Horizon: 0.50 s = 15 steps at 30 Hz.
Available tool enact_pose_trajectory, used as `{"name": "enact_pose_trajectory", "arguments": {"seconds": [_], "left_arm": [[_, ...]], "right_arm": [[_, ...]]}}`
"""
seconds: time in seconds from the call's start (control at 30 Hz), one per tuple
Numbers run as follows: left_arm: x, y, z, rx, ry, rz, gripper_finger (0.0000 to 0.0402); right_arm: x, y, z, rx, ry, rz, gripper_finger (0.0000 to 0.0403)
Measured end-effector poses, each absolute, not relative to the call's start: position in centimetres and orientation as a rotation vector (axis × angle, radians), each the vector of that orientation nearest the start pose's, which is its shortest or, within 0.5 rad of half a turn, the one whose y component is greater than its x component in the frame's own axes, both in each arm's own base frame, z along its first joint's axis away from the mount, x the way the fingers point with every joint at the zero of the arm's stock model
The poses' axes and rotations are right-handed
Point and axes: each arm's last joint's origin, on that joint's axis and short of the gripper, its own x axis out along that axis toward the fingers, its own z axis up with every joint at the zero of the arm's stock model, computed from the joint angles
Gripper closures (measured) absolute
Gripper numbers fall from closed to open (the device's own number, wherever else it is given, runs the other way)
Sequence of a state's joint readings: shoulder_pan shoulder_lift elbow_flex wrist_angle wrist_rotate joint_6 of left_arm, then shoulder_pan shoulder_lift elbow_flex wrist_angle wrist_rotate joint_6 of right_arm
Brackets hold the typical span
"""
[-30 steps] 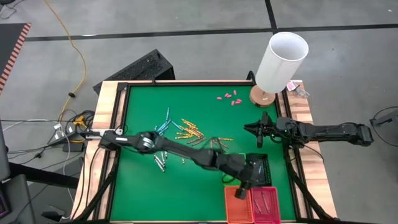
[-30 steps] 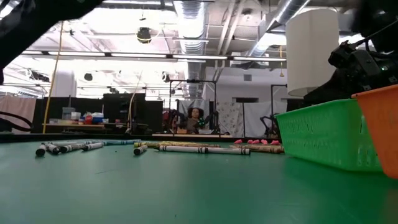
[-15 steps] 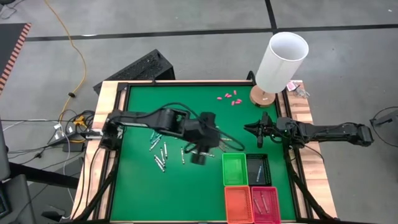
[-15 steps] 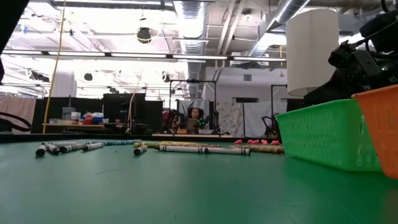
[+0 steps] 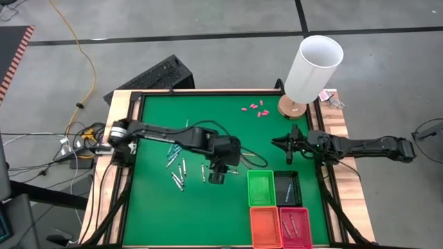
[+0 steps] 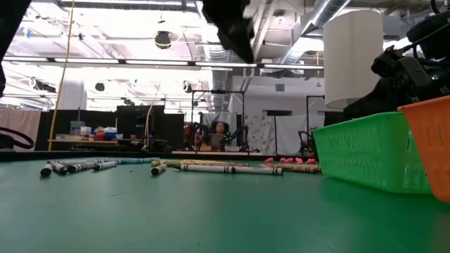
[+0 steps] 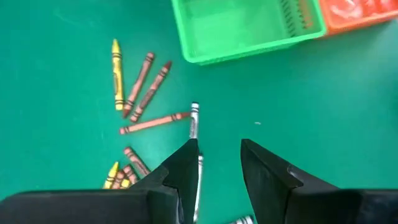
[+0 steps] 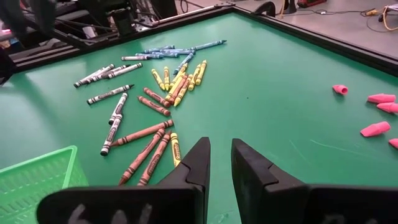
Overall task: Sort crayons
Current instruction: Put the brown crayon into the red bin
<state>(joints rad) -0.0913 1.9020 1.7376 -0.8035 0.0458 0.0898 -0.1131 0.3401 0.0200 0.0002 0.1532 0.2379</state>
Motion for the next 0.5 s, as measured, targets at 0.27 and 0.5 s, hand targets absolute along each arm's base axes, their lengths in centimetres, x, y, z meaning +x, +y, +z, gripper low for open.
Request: {"name": "enact_pose_trajectory", "arguments": {"seconds": [0.27,0.5], "left_arm": [[36.5,-2.5,25.5,0.039,0.649,0.089,0.0294],[35.0,-2.2,21.0,-0.054,0.568,0.279,0.0294]], "right_arm": [[11.3,-1.7,14.1,0.218,0.289,-0.300,0.0335],[11.3,-1.7,14.1,0.217,0.289,-0.302,0.0335]]}}
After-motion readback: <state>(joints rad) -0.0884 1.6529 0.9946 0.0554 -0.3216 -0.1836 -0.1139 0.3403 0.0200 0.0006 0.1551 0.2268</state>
